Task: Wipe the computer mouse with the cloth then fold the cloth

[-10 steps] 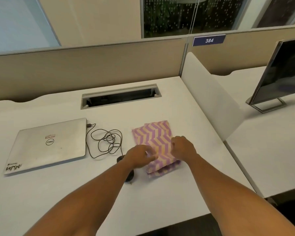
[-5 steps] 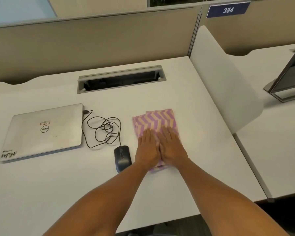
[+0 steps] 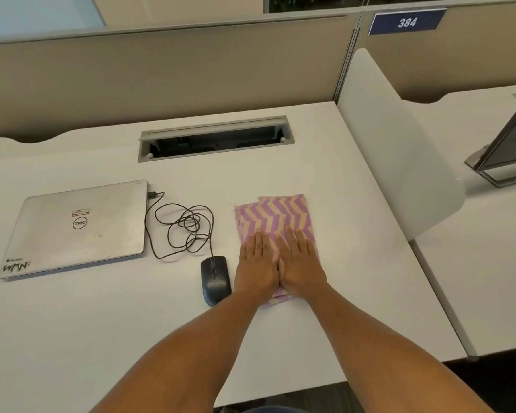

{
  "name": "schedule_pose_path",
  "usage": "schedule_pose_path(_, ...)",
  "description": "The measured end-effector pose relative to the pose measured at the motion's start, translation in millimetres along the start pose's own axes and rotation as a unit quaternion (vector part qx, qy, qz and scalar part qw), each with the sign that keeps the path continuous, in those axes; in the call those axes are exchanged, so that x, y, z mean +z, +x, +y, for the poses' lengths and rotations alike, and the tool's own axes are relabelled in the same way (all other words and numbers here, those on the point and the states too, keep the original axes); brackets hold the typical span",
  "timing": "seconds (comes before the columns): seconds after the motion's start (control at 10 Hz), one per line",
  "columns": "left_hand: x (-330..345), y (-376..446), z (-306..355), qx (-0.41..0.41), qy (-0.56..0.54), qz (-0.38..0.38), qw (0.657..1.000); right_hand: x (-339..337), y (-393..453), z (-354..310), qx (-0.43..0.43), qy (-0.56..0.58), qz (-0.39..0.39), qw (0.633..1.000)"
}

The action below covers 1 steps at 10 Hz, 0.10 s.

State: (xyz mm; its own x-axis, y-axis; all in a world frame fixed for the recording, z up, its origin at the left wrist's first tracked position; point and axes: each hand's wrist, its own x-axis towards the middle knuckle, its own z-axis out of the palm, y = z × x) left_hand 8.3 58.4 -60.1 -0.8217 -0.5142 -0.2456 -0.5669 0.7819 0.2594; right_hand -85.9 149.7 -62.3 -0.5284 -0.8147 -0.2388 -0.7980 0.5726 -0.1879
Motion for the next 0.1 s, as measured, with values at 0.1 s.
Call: schedule_pose_path(0.1, -10.4, 3.8, -5.9, -0.002, -0.003, 0.020, 1.000, -12.8, 6.8, -6.7, 0.000, 0.026, 0.014, 1.000)
